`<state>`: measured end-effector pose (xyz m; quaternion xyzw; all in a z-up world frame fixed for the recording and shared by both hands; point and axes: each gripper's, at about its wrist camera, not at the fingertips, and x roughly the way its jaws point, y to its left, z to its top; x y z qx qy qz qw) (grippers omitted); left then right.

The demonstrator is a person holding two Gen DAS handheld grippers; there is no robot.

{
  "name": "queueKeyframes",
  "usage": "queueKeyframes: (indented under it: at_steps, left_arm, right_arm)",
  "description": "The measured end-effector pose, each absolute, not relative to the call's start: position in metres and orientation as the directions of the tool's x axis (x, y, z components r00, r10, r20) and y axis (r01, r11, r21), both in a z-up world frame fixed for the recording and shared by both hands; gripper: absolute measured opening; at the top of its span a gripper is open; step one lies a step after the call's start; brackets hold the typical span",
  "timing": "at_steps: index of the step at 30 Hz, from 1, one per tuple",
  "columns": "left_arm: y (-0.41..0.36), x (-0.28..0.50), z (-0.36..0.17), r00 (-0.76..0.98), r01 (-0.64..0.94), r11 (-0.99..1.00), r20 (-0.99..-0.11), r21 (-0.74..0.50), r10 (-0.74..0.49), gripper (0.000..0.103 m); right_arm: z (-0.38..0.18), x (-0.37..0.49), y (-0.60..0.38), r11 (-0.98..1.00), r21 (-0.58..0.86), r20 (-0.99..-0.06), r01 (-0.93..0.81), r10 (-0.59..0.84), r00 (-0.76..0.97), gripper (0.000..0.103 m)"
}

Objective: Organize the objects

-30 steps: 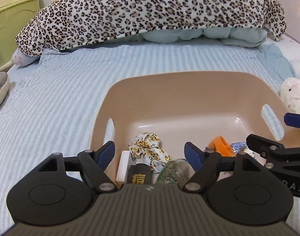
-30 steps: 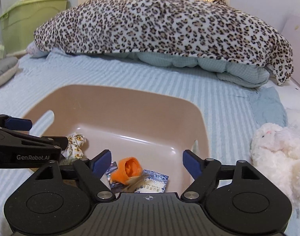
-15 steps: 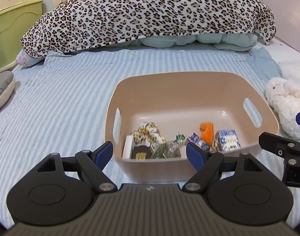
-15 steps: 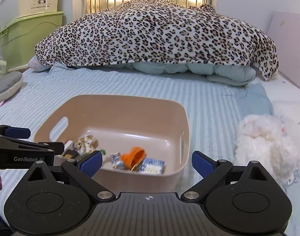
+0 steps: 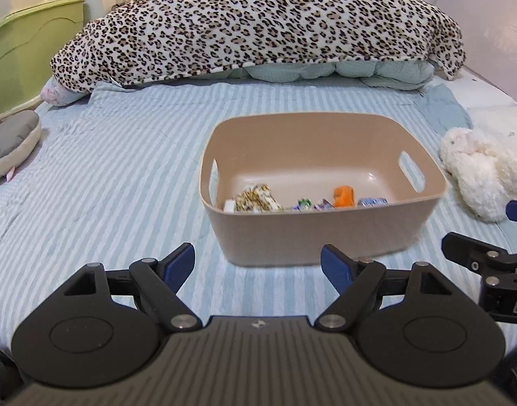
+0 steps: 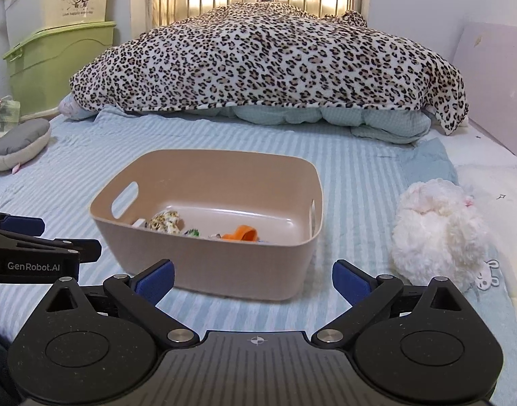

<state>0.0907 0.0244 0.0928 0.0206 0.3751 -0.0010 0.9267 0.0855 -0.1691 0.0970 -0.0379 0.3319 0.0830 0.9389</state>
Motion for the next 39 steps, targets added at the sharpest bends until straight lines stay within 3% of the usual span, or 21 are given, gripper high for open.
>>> queueKeyframes:
  at_steps: [15,39]
  left_arm:
    - [0.015,0.028,0.108,0.745,0.053,0.997,-0.667,0.053,-0.004,0.082]
    - [0.013,-0.039,0.112,0.734,0.067,0.996,-0.674,-0.050,-0.083,0.082]
  right_arm:
    - [0.114,0.032,-0.173,0.978,-0.005,-0.625,-0.209,0.160,0.764,0.102]
    - [0.134,-0.034,-0.182,0.977,0.033,-0.603,-0.212,0.189,0.775,0.103]
